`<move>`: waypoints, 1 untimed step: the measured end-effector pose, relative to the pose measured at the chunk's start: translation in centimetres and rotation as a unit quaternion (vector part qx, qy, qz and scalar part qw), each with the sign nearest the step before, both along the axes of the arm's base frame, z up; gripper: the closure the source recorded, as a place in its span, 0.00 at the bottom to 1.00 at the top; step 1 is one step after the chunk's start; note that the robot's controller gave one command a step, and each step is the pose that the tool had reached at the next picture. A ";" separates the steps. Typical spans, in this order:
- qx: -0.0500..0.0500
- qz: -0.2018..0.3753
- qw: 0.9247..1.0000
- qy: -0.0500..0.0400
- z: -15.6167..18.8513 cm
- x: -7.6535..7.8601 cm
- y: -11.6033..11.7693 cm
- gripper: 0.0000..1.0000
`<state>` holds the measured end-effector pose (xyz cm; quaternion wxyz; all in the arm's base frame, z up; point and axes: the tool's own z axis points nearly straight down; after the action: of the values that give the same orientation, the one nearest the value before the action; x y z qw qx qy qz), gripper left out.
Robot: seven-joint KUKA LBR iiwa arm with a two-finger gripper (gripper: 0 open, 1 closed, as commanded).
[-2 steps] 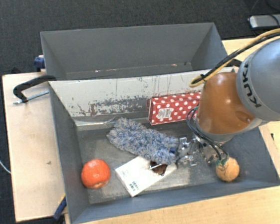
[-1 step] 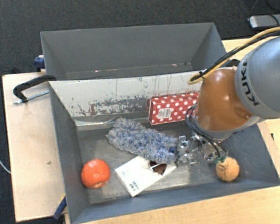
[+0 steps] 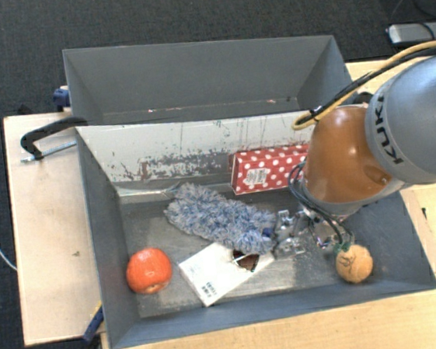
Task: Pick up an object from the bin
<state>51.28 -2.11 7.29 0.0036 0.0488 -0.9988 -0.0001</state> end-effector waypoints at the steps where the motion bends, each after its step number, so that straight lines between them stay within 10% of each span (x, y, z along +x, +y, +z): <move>1: 0.002 0.085 0.996 -0.005 0.0 1.4 -0.3 1.00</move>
Offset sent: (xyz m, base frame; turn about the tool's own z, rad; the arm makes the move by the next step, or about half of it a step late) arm -0.0093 0.0320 -0.0029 -0.4341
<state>52.67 -2.39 7.34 -0.0012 0.1340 -0.9910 -0.0015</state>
